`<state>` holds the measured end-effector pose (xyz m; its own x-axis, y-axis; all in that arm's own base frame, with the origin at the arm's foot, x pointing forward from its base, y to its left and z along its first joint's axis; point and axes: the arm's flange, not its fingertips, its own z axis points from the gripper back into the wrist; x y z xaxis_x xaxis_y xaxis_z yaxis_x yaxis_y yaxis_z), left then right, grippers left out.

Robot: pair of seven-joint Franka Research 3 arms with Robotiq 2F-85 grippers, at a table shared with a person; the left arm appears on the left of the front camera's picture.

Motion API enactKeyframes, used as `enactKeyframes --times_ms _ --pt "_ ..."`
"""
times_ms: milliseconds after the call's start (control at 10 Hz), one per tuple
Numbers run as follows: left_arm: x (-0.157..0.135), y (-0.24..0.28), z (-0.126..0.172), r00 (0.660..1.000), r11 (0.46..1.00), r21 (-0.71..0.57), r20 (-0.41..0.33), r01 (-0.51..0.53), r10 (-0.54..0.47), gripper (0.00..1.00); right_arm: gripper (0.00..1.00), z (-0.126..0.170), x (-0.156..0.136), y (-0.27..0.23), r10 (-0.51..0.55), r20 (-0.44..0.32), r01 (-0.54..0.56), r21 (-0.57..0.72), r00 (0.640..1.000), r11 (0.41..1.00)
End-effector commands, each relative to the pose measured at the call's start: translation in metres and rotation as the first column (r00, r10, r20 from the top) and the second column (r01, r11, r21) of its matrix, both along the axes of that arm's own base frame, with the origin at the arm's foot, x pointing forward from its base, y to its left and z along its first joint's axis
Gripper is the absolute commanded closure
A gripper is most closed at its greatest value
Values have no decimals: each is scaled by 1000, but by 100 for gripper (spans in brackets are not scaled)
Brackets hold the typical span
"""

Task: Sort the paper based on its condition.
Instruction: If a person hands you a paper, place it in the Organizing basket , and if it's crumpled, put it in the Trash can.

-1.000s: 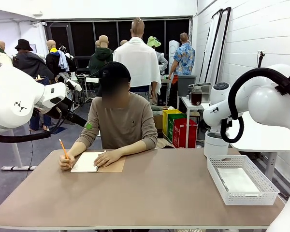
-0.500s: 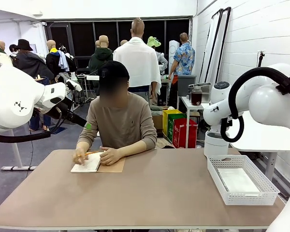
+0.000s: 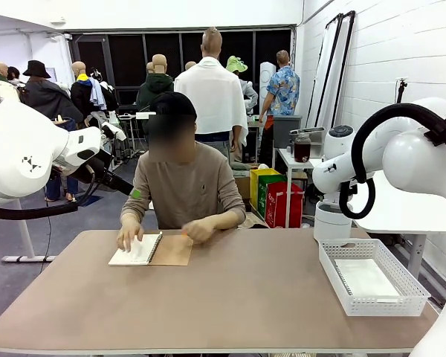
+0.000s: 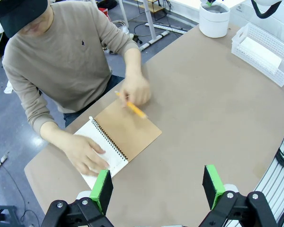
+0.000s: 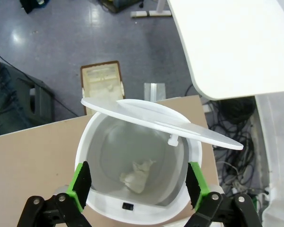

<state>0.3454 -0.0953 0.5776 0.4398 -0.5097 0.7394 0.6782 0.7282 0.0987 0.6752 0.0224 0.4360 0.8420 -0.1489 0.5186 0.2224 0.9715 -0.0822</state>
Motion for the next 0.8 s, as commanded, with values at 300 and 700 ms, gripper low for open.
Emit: enactKeyframes --times_ms 300,700 --pt "0 1 -1 1000 1000 -3 -4 12 -12 0 0 -3 0 1 3 -3 -3 -4 1000 1000" --pt "0 1 -1 1000 1000 -3 -4 12 -12 0 0 15 -12 28 66 1 -66 45 998 997"
